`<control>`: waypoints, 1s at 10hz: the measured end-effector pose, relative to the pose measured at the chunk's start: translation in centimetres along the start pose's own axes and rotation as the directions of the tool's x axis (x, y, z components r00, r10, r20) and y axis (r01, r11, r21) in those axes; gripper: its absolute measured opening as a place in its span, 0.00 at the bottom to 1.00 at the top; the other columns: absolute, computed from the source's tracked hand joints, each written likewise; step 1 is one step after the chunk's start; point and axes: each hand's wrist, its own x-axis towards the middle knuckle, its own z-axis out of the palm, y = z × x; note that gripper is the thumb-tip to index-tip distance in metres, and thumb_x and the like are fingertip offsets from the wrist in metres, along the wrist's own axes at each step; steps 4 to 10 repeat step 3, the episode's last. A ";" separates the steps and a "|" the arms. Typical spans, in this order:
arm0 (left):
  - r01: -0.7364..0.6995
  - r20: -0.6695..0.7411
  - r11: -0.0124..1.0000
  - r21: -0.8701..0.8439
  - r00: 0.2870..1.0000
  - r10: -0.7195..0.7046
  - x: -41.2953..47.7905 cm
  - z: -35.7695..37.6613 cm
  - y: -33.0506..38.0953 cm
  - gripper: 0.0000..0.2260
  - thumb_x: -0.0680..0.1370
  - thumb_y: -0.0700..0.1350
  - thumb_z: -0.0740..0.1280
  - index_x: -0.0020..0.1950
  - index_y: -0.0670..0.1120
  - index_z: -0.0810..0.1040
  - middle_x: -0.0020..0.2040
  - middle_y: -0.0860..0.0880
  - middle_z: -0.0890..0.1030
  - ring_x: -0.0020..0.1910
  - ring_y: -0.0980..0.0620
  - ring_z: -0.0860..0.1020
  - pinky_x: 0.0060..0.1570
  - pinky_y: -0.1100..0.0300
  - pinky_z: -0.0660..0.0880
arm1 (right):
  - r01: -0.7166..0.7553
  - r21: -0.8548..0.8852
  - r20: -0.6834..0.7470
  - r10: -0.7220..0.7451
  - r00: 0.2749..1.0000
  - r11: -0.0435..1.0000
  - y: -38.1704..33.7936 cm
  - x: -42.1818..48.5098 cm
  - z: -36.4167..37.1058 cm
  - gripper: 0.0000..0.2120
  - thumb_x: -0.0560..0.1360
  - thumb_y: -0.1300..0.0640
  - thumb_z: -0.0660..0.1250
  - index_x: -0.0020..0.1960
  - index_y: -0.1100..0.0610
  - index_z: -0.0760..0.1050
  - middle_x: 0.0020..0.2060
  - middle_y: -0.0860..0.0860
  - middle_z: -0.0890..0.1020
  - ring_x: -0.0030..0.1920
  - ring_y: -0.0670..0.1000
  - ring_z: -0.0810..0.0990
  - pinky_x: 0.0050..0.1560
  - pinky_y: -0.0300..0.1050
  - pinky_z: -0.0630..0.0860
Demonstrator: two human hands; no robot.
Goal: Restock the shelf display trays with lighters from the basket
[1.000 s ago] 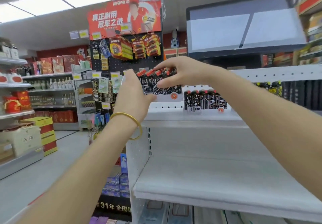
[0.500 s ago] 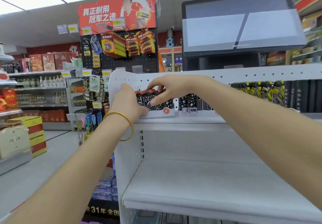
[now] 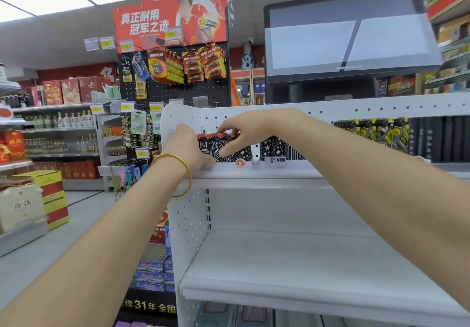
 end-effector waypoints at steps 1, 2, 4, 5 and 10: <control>0.006 0.018 1.000 -0.010 1.000 -0.006 -0.1 -0.1 0.0 0.30 0.71 0.46 0.74 0.64 0.36 0.63 0.46 0.44 0.69 0.45 0.46 0.69 0.41 0.57 0.67 | -0.022 -0.010 0.000 0.022 1.000 1.000 -0.5 -0.6 0.1 0.37 0.70 0.31 0.61 0.73 0.47 0.60 0.70 0.47 0.68 0.68 0.50 0.67 0.68 0.53 0.64; -0.001 0.008 1.000 0.002 1.000 0.001 -0.4 -0.1 0.1 0.29 0.73 0.46 0.73 0.65 0.36 0.62 0.47 0.43 0.70 0.44 0.46 0.70 0.41 0.56 0.67 | 0.014 0.045 -0.111 -0.009 0.994 0.999 -0.9 -2.8 -0.8 0.35 0.73 0.36 0.62 0.74 0.50 0.59 0.71 0.48 0.66 0.69 0.50 0.66 0.67 0.47 0.63; -0.132 -0.173 0.991 -0.032 0.977 0.124 -1.7 0.1 -0.1 0.29 0.74 0.45 0.71 0.68 0.37 0.59 0.52 0.39 0.75 0.44 0.44 0.72 0.42 0.53 0.70 | 0.094 0.131 -0.454 -0.025 0.891 0.987 -0.8 -7.3 -2.3 0.28 0.75 0.43 0.63 0.72 0.51 0.63 0.67 0.47 0.71 0.64 0.45 0.71 0.61 0.41 0.67; -0.132 -0.173 0.991 -0.032 0.977 0.124 -1.7 0.1 -0.1 0.29 0.74 0.45 0.71 0.68 0.37 0.59 0.52 0.39 0.75 0.44 0.44 0.72 0.42 0.53 0.70 | 0.094 0.131 -0.454 -0.025 0.891 0.987 -0.8 -7.3 -2.3 0.28 0.75 0.43 0.63 0.72 0.51 0.63 0.67 0.47 0.71 0.64 0.45 0.71 0.61 0.41 0.67; -0.132 -0.173 0.991 -0.032 0.977 0.124 -1.7 0.1 -0.1 0.29 0.74 0.45 0.71 0.68 0.37 0.59 0.52 0.39 0.75 0.44 0.44 0.72 0.42 0.53 0.70 | 0.094 0.131 -0.454 -0.025 0.891 0.987 -0.8 -7.3 -2.3 0.28 0.75 0.43 0.63 0.72 0.51 0.63 0.67 0.47 0.71 0.64 0.45 0.71 0.61 0.41 0.67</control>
